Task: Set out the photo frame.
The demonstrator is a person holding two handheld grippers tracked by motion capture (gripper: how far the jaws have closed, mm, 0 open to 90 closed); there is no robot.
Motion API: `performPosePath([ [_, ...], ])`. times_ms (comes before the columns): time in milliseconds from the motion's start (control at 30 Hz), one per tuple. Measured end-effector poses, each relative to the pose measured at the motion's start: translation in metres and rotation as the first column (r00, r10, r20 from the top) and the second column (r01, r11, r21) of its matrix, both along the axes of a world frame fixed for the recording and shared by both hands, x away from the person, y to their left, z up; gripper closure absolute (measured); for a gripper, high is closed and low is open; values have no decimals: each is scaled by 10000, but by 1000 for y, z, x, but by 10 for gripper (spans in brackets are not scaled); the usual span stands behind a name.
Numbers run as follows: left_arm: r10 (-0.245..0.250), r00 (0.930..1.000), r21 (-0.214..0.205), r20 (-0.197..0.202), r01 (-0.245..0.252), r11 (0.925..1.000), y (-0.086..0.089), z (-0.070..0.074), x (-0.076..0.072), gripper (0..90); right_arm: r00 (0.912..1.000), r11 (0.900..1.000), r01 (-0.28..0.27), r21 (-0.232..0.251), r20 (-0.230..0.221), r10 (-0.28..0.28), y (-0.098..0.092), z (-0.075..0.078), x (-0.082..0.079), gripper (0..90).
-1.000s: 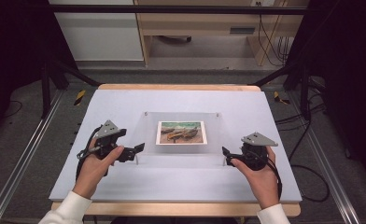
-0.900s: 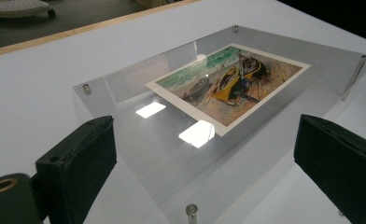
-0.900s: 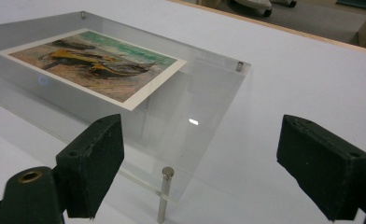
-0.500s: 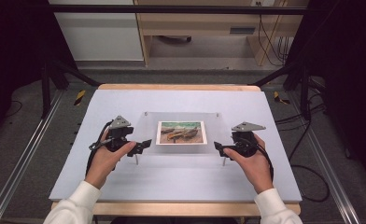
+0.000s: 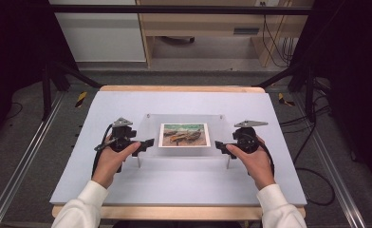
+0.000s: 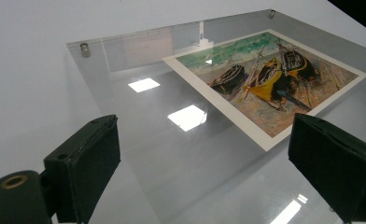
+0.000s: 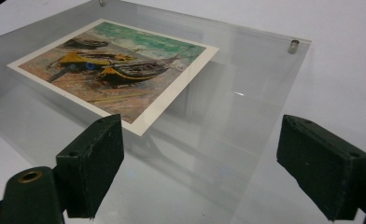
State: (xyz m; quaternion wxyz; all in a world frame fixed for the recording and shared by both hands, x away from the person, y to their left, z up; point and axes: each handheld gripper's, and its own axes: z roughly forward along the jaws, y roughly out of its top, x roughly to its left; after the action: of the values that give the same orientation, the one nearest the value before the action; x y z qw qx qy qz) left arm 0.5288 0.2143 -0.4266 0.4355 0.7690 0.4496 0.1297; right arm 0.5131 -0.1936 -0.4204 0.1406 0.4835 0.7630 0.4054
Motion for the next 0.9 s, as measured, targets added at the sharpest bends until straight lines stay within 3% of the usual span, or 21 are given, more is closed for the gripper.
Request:
performPosePath([
  [200, 70, 9999, 36, -140, -70, 10000, 2, -5, -1, 84, 9996, 9999, -45, 158, -280, 49, -2, -3, 4, 138],
  [367, 240, 9984, -342, -502, -258, 9991, 4, -10, 1, 92, 9984, 9996, -68, 257, -556, 82, -1, -7, 7, 139],
  [800, 73, 9955, -336, -942, -105, 9994, 4, -18, -2, 130, 9949, 9993, -125, 345, -995, 159, 1, -16, 6, 131],
  [900, 71, 9934, -590, -1144, -139, 9982, 8, -22, -1, 133, 9942, 9990, -78, 444, -1071, 125, 0, -19, 6, 128],
])
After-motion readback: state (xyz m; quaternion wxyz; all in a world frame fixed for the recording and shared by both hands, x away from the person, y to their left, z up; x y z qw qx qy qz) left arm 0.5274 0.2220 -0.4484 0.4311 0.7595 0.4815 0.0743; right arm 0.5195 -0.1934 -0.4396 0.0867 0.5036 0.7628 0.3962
